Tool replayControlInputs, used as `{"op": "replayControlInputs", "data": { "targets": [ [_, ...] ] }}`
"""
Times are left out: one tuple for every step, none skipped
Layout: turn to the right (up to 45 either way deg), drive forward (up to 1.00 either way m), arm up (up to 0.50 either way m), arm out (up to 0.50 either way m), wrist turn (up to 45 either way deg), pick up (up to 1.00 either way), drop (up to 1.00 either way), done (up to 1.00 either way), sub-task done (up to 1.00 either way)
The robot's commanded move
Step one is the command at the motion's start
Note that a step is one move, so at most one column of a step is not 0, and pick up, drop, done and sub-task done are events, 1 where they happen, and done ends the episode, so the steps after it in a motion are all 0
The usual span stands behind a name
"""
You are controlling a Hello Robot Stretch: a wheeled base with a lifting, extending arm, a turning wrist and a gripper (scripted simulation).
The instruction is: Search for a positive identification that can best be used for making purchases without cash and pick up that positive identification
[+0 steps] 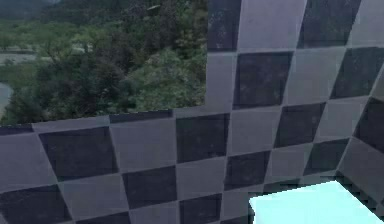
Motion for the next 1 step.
{"op": "replayControlInputs", "data": {
  "targets": [
    [0.0,0.00,0.10,0.00,0.0,0.00,0.00,0.00,0.00]
  ]
}}
